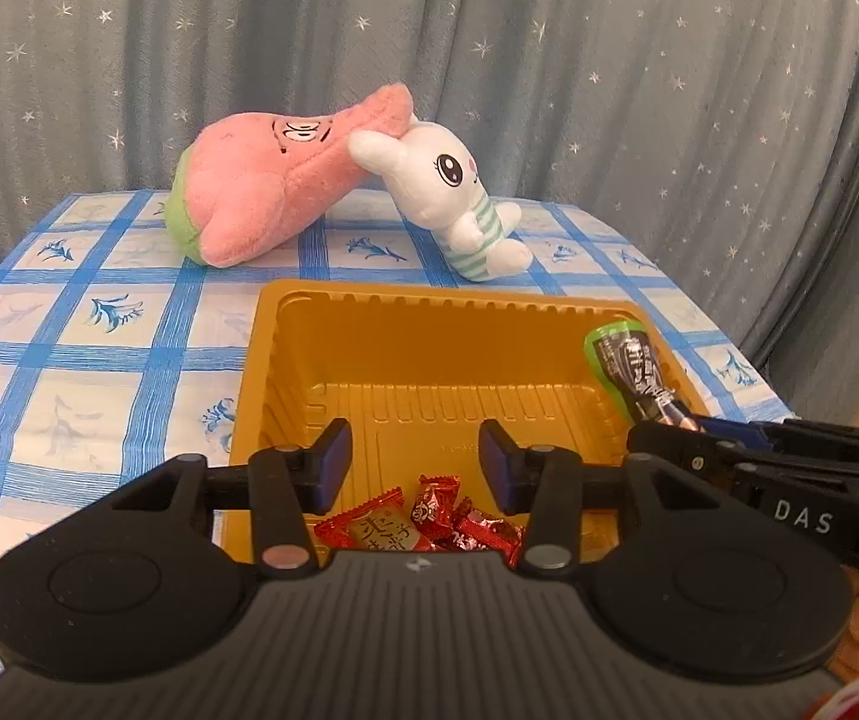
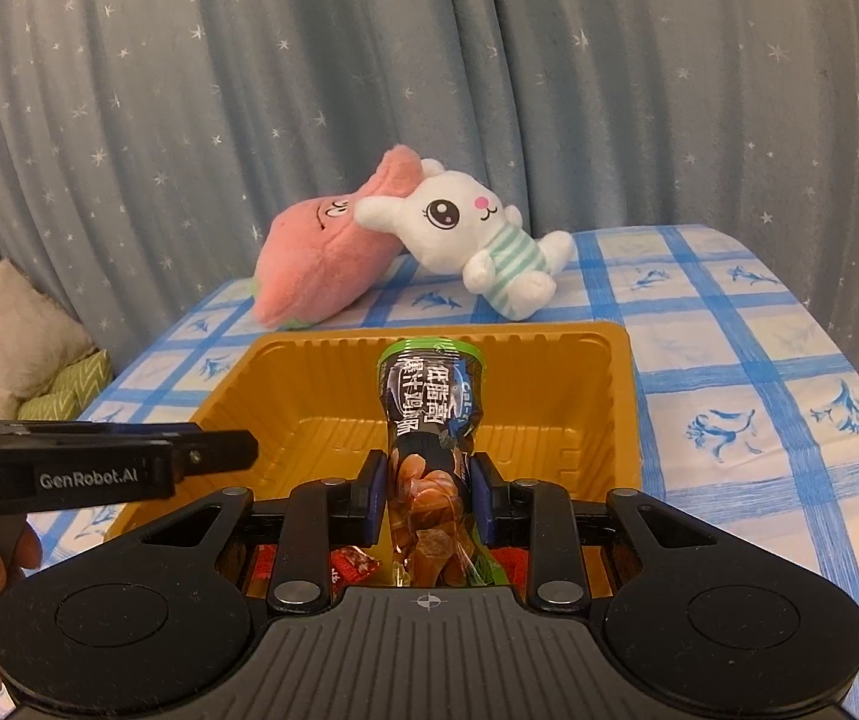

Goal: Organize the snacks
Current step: 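Carry both held snacks over the orange tray and open both tools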

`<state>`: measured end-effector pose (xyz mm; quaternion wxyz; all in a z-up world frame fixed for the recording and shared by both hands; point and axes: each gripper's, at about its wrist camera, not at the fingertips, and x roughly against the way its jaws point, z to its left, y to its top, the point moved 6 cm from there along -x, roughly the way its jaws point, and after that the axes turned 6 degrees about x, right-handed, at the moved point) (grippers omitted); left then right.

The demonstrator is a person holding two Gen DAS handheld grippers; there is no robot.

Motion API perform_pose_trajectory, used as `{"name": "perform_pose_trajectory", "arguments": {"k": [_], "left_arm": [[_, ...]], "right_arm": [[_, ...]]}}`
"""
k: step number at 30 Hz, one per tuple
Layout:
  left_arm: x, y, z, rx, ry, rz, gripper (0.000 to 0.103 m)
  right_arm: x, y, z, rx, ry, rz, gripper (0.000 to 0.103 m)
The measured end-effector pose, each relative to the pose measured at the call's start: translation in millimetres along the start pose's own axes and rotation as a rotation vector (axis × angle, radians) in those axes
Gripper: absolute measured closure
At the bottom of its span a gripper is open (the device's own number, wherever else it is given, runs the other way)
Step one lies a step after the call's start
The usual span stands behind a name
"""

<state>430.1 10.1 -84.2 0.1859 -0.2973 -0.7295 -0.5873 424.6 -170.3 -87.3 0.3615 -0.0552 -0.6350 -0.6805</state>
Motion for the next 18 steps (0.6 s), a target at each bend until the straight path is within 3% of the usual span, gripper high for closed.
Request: {"name": "perform_pose_trajectory", "arguments": {"k": [9,14,17,18], "left_arm": [[3.7,1.3,-3.2,-0.015,0.002,-0.013,0.060],[4.7,-0.3,-2.2,-0.009,0.001,-0.015,0.057],[7.0,-2.0,-0.3,-0.007,0.004,-0.012,0.057],[8.1,-2.6,0.1,-0.006,0.006,-0.012,0.057]], "right_arm": [[-1.4,-1.1,-2.6,-0.017,-0.003,-0.008,0.073],[-1.5,-0.9,-7.6,-0.057,0.037,-0.036,0.072],[2.3,0.1,-15.2,-0.116,0.036,-0.058,0.024],[6.2,1.7,-17.3,-0.123,0.029,-0.079,0.024]]}}
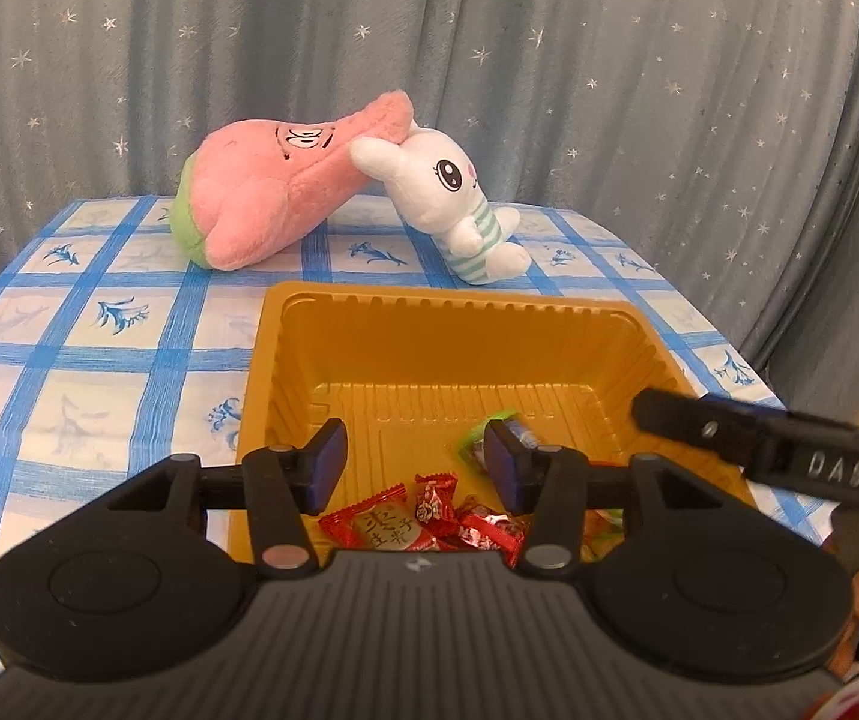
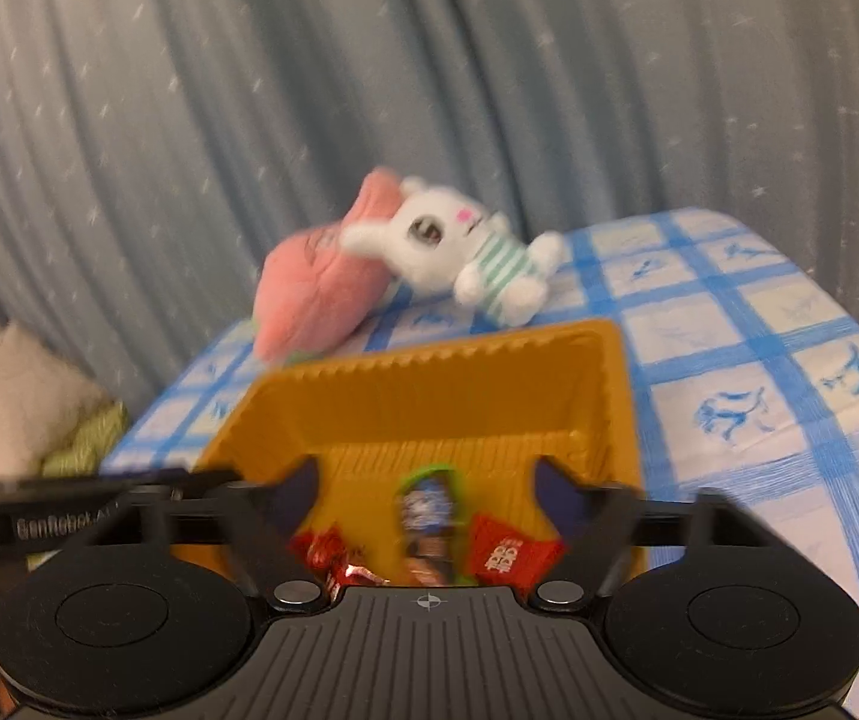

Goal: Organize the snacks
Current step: 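Carry both held snacks over the orange tray and open both tools, then withdraw both tools from the tray toward the remaining snacks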

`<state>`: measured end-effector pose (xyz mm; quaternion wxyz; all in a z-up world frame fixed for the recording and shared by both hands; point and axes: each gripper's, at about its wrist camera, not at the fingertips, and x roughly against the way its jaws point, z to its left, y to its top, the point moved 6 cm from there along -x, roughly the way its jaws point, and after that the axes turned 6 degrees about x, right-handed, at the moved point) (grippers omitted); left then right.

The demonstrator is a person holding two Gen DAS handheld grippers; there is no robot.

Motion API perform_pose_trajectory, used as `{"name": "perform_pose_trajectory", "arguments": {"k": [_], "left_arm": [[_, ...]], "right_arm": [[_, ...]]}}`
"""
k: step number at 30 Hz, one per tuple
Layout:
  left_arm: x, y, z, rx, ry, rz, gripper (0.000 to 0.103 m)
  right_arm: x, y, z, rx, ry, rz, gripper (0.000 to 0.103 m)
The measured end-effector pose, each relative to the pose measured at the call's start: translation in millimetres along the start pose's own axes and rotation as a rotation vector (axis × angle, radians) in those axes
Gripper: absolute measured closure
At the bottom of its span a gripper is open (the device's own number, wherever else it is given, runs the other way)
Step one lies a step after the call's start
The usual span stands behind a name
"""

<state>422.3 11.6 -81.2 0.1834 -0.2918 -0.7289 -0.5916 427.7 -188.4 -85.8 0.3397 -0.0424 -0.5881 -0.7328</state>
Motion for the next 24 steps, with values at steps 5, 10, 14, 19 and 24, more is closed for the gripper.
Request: {"name": "perform_pose_trajectory", "arguments": {"k": [5,10,14,19,24], "left_arm": [[8.8,-3.1,-0.1,0.001,0.001,-0.007,0.053],[24.0,-9.4,-2.9,0.005,-0.001,-0.014,0.052],[39.7,-17.0,-6.8,-0.004,0.001,-0.024,0.050],[57.6,-30.2,-14.0,-0.015,0.004,-0.027,0.049],[72.5,-46.4,-21.4,-0.027,0.007,-0.023,0.046]], "right_arm": [[12.3,8.0,-4.8,0.008,-0.032,-0.015,0.024],[29.4,10.1,1.4,0.039,-0.045,-0.035,0.024],[46.3,7.4,10.8,0.066,-0.051,-0.054,0.024],[65.5,-0.4,16.5,0.085,-0.064,-0.064,0.024],[80.5,-8.6,15.7,0.069,-0.079,-0.061,0.024]]}}
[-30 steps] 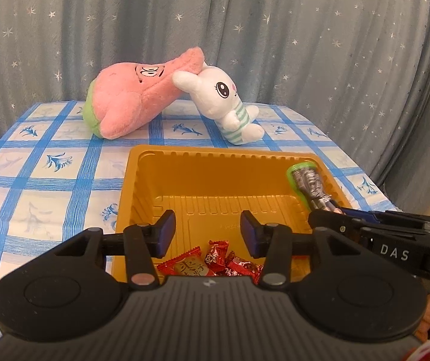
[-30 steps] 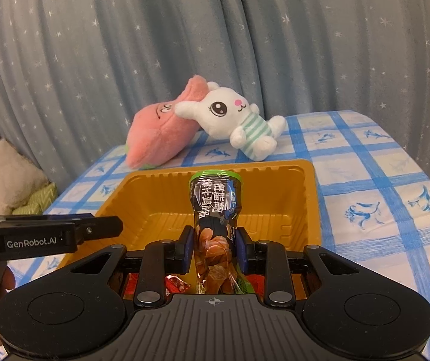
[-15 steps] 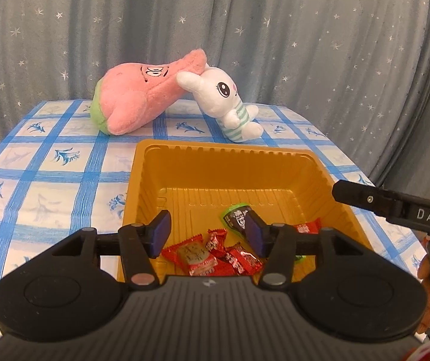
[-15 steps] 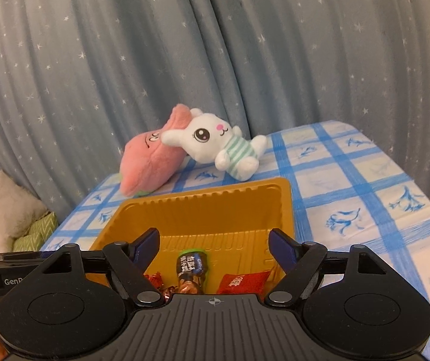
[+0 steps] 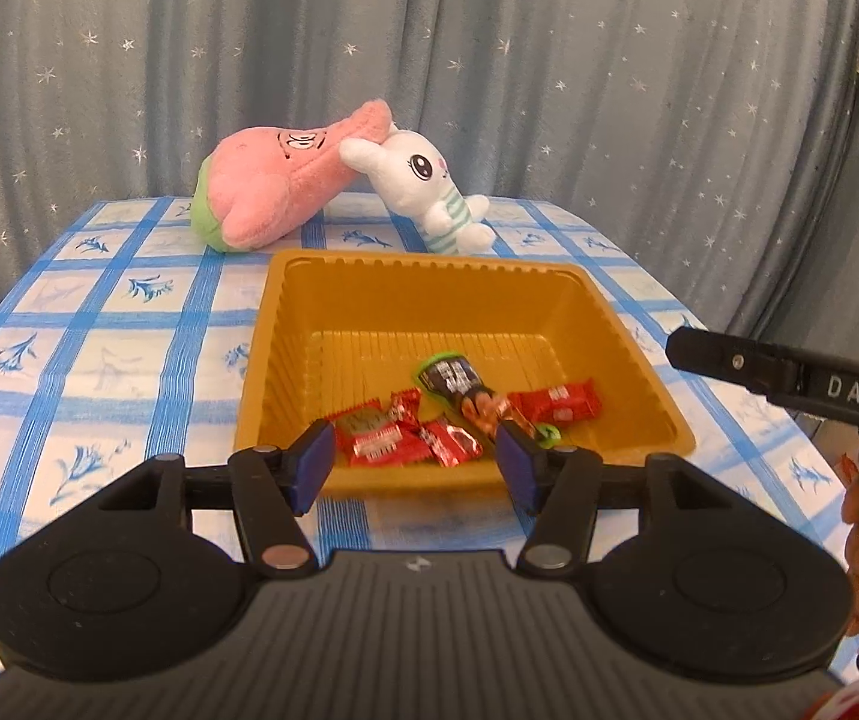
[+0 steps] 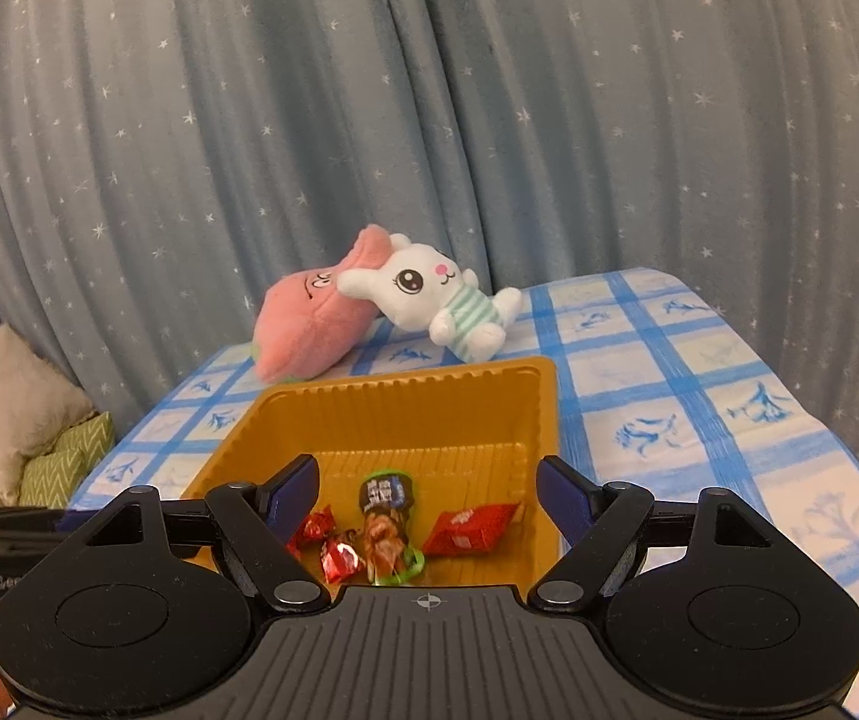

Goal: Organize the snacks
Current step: 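Withdraw both tools from the tray toward the remaining snacks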

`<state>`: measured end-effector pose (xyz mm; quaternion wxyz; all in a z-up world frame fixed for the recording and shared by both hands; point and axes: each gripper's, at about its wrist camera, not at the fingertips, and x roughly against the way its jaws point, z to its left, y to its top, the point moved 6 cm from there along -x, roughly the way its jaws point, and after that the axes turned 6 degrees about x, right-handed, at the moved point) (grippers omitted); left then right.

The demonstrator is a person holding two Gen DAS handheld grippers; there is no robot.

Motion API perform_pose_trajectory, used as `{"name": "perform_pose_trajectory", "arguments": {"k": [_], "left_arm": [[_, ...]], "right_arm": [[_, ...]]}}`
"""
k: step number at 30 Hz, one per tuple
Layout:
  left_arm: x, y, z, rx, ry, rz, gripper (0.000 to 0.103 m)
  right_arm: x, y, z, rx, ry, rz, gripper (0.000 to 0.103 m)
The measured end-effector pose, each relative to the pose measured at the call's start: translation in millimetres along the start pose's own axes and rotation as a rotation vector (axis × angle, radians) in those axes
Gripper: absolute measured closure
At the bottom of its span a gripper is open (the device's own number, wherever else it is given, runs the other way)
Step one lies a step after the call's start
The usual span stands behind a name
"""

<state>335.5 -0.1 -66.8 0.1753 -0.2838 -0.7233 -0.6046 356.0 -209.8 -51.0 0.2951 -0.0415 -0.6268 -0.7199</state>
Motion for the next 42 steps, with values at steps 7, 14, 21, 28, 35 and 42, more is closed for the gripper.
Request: {"name": "perform_pose_trajectory", "arguments": {"k": [7,14,21,28,35,42], "left_arm": [[19.7,-16.1,-7.4,0.010,-0.014,0.001,0.044],[41.9,-36.8,-7.9,0.021,-0.013,-0.001,0.041],[64.7,-67.0,-1.1,0.042,0.011,0.002,0.041],[86.5,-94.8,4.0,0.041,0.030,0.016,0.041],[103.7,-121.5,-2.9,0.035,0.013,0.031,0.036],[103.5,-143.2,-16.1,0.001,-0.001,0.069,0.036]], "right_arm": [[22.0,-13.8,3.8,-0.005,-0.011,0.011,0.024],[52.6,-28.5,6.9,-0.005,-0.033,0.002,0.024],[81.3,-50.3,3.4,-0.041,-0.055,0.018,0.024],[107.3,-74.2,2.1,-0.077,-0.074,0.049,0.024],[122.9,-108.4,12.6,-0.070,-0.093,0.110,0.024],[123.8,-128.4,23.9,-0.051,-0.097,0.178,0.024]]}}
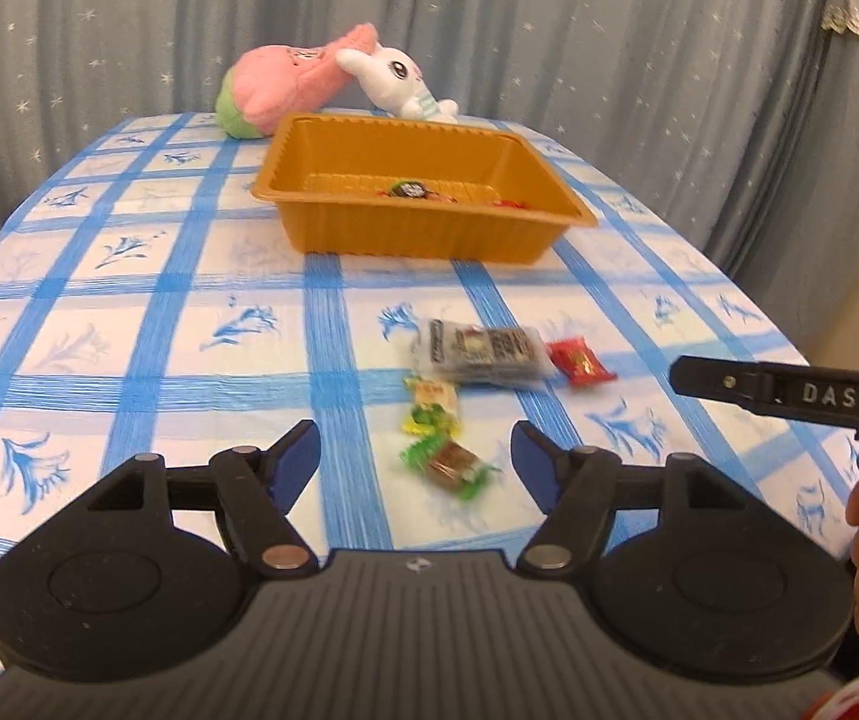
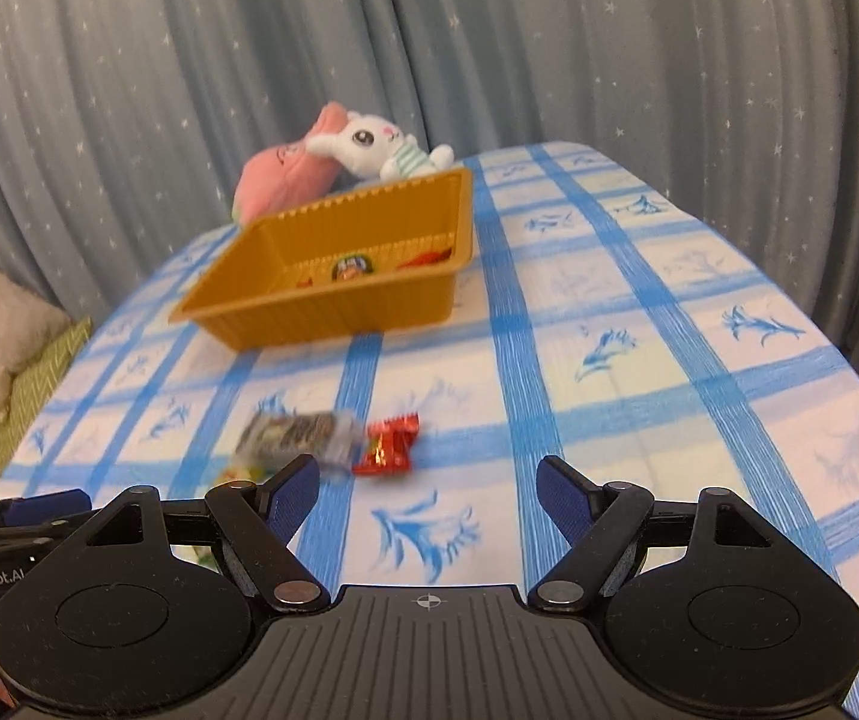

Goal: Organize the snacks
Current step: 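Withdraw both tools from the tray toward the remaining snacks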

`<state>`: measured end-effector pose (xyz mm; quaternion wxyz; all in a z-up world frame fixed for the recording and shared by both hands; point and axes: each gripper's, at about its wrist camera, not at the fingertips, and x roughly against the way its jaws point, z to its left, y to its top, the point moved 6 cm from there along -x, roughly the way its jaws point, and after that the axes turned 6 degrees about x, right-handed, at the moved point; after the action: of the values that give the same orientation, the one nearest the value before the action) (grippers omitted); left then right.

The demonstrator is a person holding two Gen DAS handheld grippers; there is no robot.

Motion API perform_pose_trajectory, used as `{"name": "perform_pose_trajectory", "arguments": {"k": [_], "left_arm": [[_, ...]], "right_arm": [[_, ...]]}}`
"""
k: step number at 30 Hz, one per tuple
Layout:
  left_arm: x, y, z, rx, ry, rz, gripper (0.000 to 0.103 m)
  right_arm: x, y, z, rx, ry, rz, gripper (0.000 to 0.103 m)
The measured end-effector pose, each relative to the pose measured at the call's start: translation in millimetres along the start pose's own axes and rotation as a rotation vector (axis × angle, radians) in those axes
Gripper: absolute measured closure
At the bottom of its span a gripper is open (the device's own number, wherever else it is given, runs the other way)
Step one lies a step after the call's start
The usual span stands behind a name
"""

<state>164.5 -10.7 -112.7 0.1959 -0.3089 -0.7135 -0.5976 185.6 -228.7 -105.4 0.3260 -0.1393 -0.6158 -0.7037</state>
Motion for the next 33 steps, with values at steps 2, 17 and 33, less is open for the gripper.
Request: {"name": "perform_pose_trajectory", "arguments": {"k": [2,17,33], "left_arm": [[-2.6,-2.8,-3.4,-0.015,-0.002,0.005,0.036],[-27.1,-16.4,-7.8,0.028,-0.052,0.096,0.060],[-55.3,-11.4,-15.0,0.052,-0.039,0.090,0.065]], "right_arm": [[-0.6,-2.1,0.5,0.005,-0.007,0.008,0.024],[-8.4,-5.8,-10.2,-0.030,-0.036,0.027,0.024],[-14.2,-7.4,-19.6,-0.068,-0.057,0.040,0.024]]}}
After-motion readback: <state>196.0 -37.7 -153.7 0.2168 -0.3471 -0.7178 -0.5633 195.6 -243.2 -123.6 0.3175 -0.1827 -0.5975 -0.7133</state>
